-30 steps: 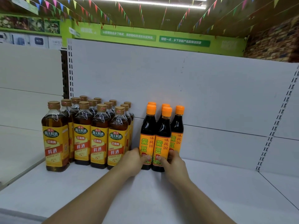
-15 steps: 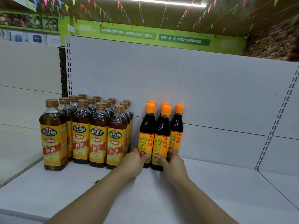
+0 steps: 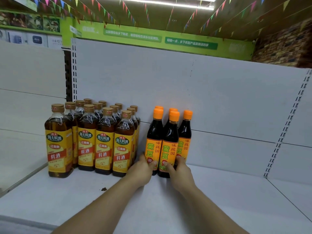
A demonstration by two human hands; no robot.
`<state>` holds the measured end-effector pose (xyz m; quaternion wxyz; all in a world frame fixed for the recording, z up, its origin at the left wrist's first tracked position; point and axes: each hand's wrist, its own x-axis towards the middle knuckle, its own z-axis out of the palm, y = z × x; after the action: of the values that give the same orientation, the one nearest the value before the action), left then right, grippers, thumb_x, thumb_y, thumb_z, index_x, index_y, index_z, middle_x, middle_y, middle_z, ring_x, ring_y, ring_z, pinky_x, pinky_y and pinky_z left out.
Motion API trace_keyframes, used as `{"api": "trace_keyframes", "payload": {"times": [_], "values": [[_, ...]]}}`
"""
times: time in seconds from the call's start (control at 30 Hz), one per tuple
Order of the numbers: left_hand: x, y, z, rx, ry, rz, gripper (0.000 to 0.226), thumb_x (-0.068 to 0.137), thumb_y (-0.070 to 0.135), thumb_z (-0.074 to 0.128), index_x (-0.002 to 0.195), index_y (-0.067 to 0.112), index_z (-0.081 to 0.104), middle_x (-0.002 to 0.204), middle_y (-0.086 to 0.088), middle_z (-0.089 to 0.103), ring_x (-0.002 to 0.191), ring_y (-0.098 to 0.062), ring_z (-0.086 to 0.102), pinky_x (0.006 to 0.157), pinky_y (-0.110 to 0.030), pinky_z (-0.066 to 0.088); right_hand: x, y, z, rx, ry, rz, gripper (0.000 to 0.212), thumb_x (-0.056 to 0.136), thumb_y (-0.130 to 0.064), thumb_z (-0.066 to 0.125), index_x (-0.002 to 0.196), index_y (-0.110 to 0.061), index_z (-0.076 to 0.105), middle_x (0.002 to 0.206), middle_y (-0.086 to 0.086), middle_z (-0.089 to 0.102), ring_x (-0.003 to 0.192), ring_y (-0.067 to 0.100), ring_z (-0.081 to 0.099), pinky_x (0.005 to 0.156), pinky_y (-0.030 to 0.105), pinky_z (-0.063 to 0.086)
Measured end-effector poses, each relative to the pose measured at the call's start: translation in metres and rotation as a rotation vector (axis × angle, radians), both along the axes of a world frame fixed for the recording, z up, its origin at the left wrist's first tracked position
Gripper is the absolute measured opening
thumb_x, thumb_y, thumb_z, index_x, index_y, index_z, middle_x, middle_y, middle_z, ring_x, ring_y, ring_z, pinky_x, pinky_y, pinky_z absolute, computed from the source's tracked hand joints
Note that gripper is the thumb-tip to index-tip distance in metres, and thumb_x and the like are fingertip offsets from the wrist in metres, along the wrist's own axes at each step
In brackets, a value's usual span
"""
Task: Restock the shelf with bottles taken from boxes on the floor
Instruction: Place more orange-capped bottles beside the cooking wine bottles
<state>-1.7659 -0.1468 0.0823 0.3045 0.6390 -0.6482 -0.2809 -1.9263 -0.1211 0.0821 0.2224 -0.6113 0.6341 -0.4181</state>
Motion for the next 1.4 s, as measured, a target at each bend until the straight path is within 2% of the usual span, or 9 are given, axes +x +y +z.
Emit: {"api": "trace_keyframes", "payload": {"times": [0.17, 0.3, 0.43, 0.57, 0.67, 0.8, 0.87, 1.07, 1.4], "values": [[-0.001, 0.004, 0.003, 0.01, 0.086, 0.034, 0.051, 0.103, 0.049, 0.05, 0.144, 0.021, 0.038, 0.137, -0.002, 0.062, 0.124, -0.028, 0.06, 0.101, -0.043, 0.049, 0.001, 0.003, 0.007, 0.043, -0.016, -0.014, 0.032, 0.101, -0.038, 0.061, 0.131, -0.028, 0.054, 0.115, -0.009, 0.067, 0.096, 0.014, 0.062, 0.079, 0.026, 0.045], [0.0, 0.008, 0.007, 0.015, 0.161, 0.026, 0.036, 0.103, 0.042, 0.055, 0.132, 0.022, 0.047, 0.131, -0.001, 0.064, 0.118, -0.024, 0.062, 0.092, -0.036, 0.049, 0.001, 0.008, 0.011, 0.084, -0.055, -0.087, 0.031, 0.098, -0.042, 0.065, 0.119, -0.022, 0.052, 0.106, -0.009, 0.065, 0.09, 0.012, 0.06, 0.063, 0.018, 0.04], [0.008, 0.017, 0.012, 0.034, 0.21, -0.015, 0.05, 0.098, 0.049, 0.06, 0.137, 0.022, 0.045, 0.128, 0.004, 0.064, 0.115, -0.02, 0.062, 0.096, -0.038, 0.051, 0.004, 0.015, 0.017, 0.097, -0.101, -0.172, 0.033, 0.096, -0.045, 0.066, 0.11, -0.017, 0.053, 0.102, -0.005, 0.065, 0.084, 0.005, 0.058, 0.06, 0.021, 0.038], [0.016, 0.032, 0.019, -0.019, 0.327, -0.031, 0.054, 0.098, 0.046, 0.063, 0.142, 0.019, 0.045, 0.116, 0.011, 0.057, 0.108, -0.012, 0.054, 0.089, -0.031, 0.044, 0.012, 0.023, 0.02, 0.069, -0.219, -0.168, 0.035, 0.093, -0.051, 0.068, 0.107, -0.021, 0.059, 0.102, -0.006, 0.068, 0.091, 0.012, 0.066, 0.076, 0.036, 0.055], [0.023, 0.043, 0.021, -0.064, 0.425, 0.005, 0.059, 0.097, 0.048, 0.063, 0.146, 0.018, 0.046, 0.138, 0.003, 0.057, 0.12, -0.014, 0.053, 0.093, -0.031, 0.043, 0.019, 0.033, 0.022, 0.097, -0.309, -0.144, 0.035, 0.092, -0.054, 0.068, 0.11, -0.024, 0.062, 0.107, -0.008, 0.071, 0.098, 0.016, 0.069, 0.092, 0.048, 0.057], [0.031, 0.058, 0.022, -0.037, 0.486, -0.059, 0.05, 0.098, 0.052, 0.059, 0.137, 0.021, 0.051, 0.128, 0.008, 0.059, 0.113, -0.01, 0.054, 0.084, -0.027, 0.042, 0.027, 0.054, 0.029, 0.109, -0.372, -0.134, 0.027, 0.096, -0.046, 0.067, 0.108, -0.022, 0.066, 0.104, -0.007, 0.074, 0.095, 0.012, 0.07, 0.087, 0.038, 0.057], [0.033, 0.063, 0.02, -0.016, 0.49, -0.09, 0.052, 0.098, 0.054, 0.058, 0.138, 0.022, 0.051, 0.125, 0.01, 0.057, 0.112, -0.009, 0.052, 0.088, -0.028, 0.04, 0.029, 0.065, 0.031, 0.111, -0.408, -0.159, 0.024, 0.096, -0.047, 0.067, 0.104, -0.025, 0.066, 0.104, -0.01, 0.072, 0.097, 0.013, 0.07, 0.082, 0.034, 0.056], [0.034, 0.079, 0.016, 0.018, 0.527, -0.154, 0.061, 0.095, 0.06, 0.057, 0.146, 0.029, 0.045, 0.144, 0.012, 0.05, 0.123, -0.007, 0.046, 0.095, -0.031, 0.036, 0.027, 0.092, 0.029, 0.15, -0.377, -0.244, 0.041, 0.092, -0.057, 0.065, 0.115, -0.023, 0.066, 0.114, -0.01, 0.069, 0.098, 0.011, 0.071, 0.093, 0.044, 0.058], [-0.01, 0.116, 0.024, 0.008, 0.566, -0.242, 0.047, 0.095, 0.054, 0.06, 0.135, 0.031, 0.052, 0.133, 0.016, 0.055, 0.122, -0.006, 0.05, 0.095, -0.028, 0.035, -0.015, 0.153, 0.04, 0.113, -0.404, -0.352, 0.034, 0.092, -0.056, 0.065, 0.107, -0.026, 0.069, 0.111, -0.011, 0.073, 0.098, 0.009, 0.072, 0.099, 0.047, 0.055]]}}
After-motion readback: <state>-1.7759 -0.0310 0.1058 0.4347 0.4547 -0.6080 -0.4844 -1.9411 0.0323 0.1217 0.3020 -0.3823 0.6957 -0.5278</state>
